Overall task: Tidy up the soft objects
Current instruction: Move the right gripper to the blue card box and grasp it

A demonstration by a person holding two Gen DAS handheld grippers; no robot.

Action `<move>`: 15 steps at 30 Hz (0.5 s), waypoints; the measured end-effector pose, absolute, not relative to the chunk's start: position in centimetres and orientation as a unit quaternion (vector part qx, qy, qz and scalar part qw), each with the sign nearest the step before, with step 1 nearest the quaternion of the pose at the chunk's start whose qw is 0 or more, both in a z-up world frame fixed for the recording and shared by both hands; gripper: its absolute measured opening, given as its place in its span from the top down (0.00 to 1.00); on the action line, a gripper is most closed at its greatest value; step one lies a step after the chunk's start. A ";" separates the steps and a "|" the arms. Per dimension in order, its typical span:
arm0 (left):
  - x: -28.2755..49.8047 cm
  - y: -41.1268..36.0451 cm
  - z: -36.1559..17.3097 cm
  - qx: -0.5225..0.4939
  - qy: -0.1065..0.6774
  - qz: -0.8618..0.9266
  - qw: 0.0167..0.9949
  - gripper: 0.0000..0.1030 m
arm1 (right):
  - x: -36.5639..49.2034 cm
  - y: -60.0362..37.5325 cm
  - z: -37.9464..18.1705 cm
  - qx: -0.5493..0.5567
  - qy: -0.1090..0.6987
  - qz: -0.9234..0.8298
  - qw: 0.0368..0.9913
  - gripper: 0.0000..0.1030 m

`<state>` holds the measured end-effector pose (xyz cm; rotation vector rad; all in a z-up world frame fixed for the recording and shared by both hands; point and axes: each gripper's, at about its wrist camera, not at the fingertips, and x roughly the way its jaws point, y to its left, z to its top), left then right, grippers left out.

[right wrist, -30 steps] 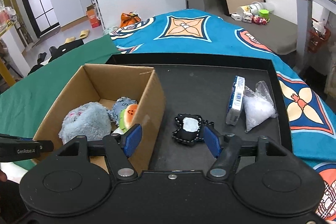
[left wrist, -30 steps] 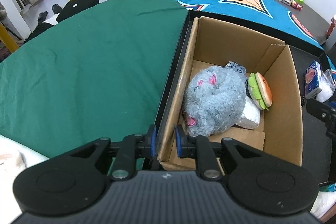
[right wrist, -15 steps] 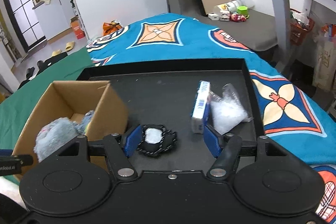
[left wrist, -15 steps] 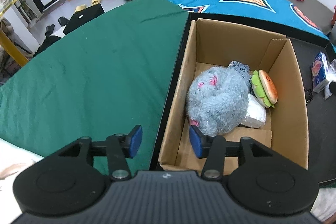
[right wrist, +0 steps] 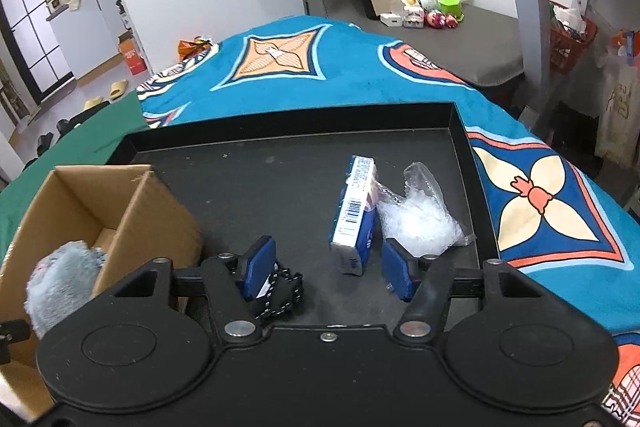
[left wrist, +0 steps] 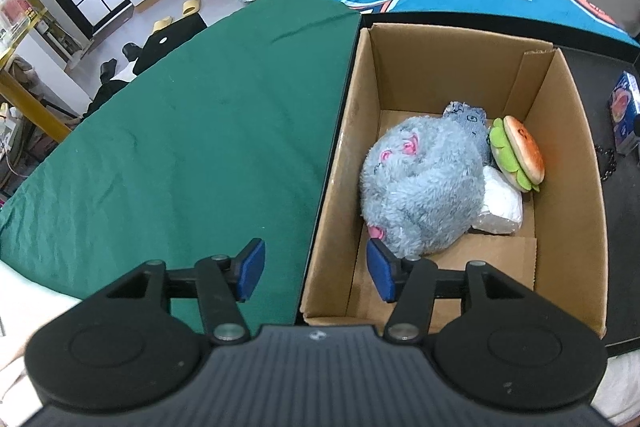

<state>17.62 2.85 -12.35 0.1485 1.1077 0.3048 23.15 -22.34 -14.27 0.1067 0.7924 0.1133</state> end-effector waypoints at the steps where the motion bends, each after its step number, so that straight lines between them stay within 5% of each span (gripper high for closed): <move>1: 17.7 2.8 -12.4 0.072 0.525 0.145 0.835 0.47 | 23.4 -22.4 -14.5 0.052 0.387 0.053 0.919 0.45; 15: 18.5 1.8 -13.3 0.106 0.542 0.159 0.819 0.46 | 25.6 -23.0 -16.8 0.068 0.401 0.050 0.912 0.46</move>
